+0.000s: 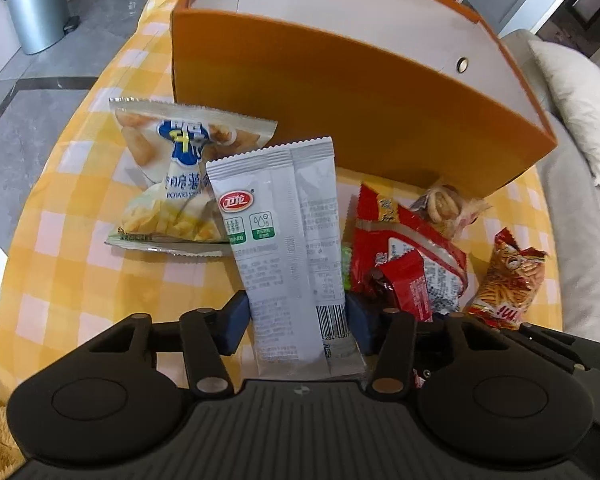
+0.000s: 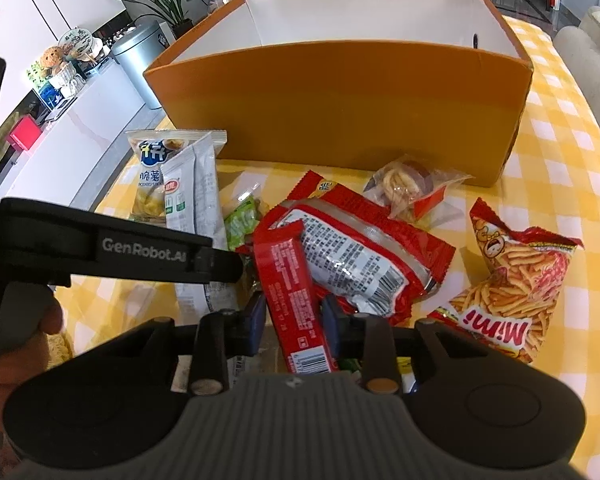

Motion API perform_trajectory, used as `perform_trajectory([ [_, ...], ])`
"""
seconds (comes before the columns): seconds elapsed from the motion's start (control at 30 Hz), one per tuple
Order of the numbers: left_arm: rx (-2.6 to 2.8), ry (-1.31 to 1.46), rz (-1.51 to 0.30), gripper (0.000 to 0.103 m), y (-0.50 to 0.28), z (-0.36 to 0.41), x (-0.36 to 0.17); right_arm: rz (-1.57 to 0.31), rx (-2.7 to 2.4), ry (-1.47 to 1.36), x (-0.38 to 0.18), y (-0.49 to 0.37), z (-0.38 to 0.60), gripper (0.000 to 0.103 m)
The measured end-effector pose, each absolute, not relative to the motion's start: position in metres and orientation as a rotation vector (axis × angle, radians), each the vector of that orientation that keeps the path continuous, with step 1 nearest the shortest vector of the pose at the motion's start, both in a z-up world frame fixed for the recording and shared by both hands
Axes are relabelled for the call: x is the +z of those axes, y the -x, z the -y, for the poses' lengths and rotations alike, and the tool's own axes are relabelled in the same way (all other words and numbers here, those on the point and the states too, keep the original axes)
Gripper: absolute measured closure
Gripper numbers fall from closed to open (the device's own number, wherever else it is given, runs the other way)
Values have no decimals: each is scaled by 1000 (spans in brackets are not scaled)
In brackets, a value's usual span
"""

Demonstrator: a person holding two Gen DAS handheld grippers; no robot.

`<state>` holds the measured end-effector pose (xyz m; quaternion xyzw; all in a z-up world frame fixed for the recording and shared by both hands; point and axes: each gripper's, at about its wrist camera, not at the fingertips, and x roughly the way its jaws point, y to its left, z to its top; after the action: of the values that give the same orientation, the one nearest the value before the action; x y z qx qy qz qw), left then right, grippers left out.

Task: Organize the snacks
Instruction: 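Grasp the white long packet with left tool while right tool grasps red candy bar, then carry both packets into the box and open both tools to release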

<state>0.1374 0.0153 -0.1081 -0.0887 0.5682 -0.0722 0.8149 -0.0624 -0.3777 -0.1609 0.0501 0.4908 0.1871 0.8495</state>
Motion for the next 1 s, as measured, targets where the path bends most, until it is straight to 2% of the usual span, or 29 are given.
perform_trajectory([
  [0.6,-189,85,-1013,47,-99,-13,-33,-822,314,-128,-98,105,405,83],
  [1.0,-247,-15,-919,47,-111,-1,2,-688,288,-174,-42,103,426,85],
])
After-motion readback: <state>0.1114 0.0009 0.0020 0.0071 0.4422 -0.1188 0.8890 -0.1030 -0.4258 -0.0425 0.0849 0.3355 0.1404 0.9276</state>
